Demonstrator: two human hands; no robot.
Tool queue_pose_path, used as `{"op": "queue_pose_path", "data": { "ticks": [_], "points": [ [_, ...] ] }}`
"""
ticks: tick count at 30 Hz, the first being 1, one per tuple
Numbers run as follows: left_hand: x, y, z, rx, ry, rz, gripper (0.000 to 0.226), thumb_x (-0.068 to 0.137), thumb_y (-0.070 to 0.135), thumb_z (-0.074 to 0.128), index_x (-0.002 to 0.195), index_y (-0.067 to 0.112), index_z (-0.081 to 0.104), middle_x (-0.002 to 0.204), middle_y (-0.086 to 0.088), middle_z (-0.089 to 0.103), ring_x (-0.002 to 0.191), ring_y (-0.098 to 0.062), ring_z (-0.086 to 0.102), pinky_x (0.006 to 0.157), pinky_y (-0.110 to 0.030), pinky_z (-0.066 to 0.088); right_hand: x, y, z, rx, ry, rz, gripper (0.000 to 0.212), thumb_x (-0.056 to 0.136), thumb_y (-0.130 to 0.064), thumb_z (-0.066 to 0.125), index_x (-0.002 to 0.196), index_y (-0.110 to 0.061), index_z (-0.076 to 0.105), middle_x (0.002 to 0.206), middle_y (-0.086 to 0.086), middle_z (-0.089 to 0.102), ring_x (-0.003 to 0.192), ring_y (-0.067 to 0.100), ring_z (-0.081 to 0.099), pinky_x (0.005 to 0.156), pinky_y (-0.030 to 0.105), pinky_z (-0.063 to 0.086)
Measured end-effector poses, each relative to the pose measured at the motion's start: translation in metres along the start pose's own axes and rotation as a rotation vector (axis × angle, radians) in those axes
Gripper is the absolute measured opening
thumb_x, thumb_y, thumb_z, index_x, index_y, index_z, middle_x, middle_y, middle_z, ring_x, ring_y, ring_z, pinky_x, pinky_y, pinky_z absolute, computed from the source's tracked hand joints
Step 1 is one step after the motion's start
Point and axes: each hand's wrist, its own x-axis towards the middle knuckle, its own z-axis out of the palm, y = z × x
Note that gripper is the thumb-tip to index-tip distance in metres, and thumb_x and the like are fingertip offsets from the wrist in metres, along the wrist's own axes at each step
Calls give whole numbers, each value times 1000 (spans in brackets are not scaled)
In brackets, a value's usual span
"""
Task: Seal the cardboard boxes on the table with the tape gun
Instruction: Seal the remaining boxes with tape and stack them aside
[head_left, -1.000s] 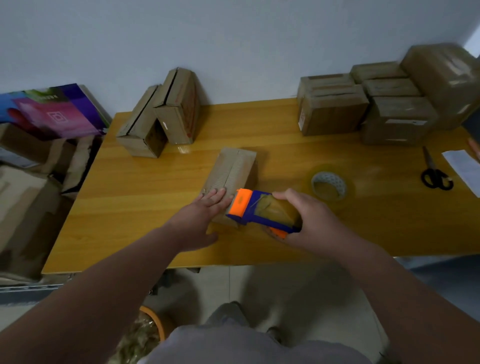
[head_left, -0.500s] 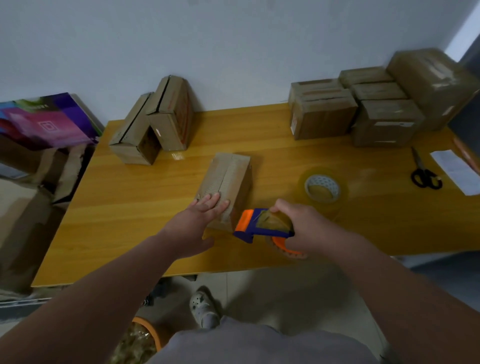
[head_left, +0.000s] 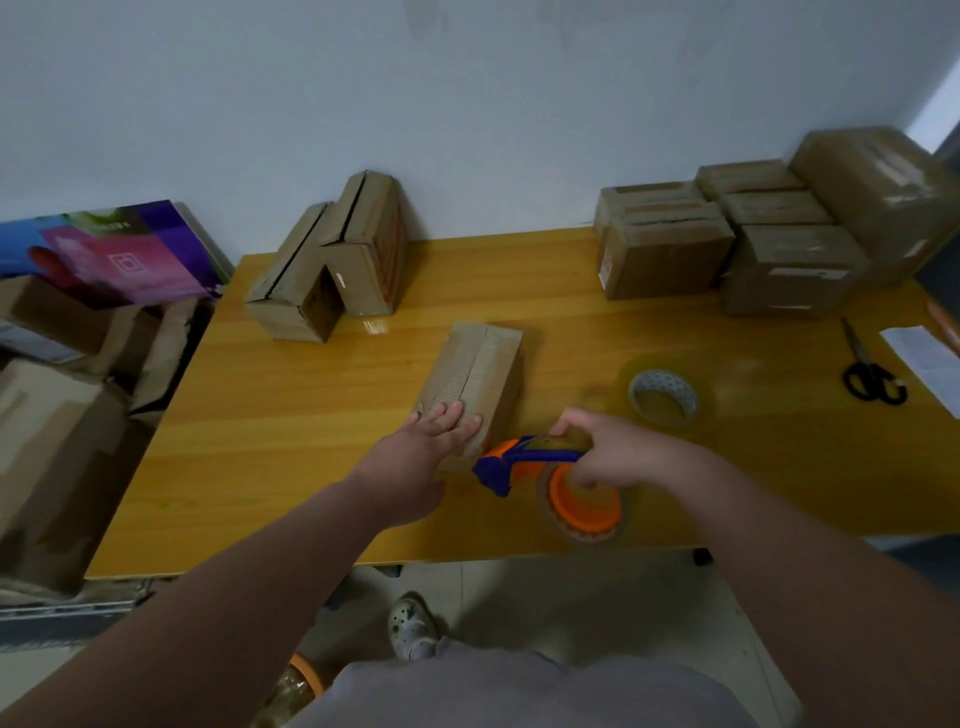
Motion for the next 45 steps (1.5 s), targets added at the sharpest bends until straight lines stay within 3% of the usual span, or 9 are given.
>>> {"op": "queue_pose_path", "data": {
  "ticks": [7,13,19,23,29,33,38,41,45],
  "points": [
    [2,2,1,11,37,-37,77,94,16,54,153,34,6,161,5,2,147,-12,1,116,-26,-2,1,5,12,-98,-74,36,52,77,-21,71,125,-30,52,103,-3,52,83,14,58,57,24,46],
    [6,13,3,79,112,-125,69,98,14,48,152,32,10,161,6,8,147,-13,8,117,-28,9,-4,31,12,121,274,-79,63,71,-43,81,120,-35,44,104,-7,55,87,11,56,59,23,42],
    [10,26,-5,179,161,-149,62,99,8,41,152,28,17,157,5,21,142,-17,26,106,-32,39,1,61,32,-9,375,-91,34,94,-10,54,121,-29,43,121,-3,49,93,16,54,71,30,46],
    [13,29,-24,178,180,-202,48,99,16,44,145,28,34,148,1,41,129,-20,45,98,-32,45,0,66,44,-97,376,-105,39,86,1,53,101,-33,42,114,-5,49,103,18,50,80,33,46],
    [27,33,-87,143,368,-250,28,94,13,46,115,25,60,109,-5,63,100,-28,60,71,-34,47,3,69,50,-241,237,-122,52,80,7,50,117,-29,48,113,-5,47,101,18,48,80,33,44],
    [32,34,-120,136,256,-220,36,90,0,46,111,22,65,109,-7,62,102,-29,59,76,-37,50,4,66,51,-254,192,-106,56,88,2,50,131,-34,45,127,-3,46,113,20,47,87,32,45],
    [32,33,-119,159,109,-152,27,91,5,51,100,23,68,103,-3,63,98,-26,60,79,-38,53,-6,51,40,-237,353,-148,51,93,-27,57,141,-36,43,125,2,45,125,25,45,97,29,39],
    [29,39,-103,111,111,-167,26,91,8,49,104,23,66,105,-3,63,100,-27,61,73,-34,49,-11,35,31,-51,451,-210,43,94,-32,57,136,-29,50,126,6,52,121,23,50,95,31,42],
    [17,49,-83,66,349,-203,41,92,13,55,131,23,49,121,-1,58,111,-26,55,76,-39,52,-15,17,27,157,456,-257,38,95,-32,56,133,-25,54,124,0,57,112,15,53,92,25,39]
  ]
}}
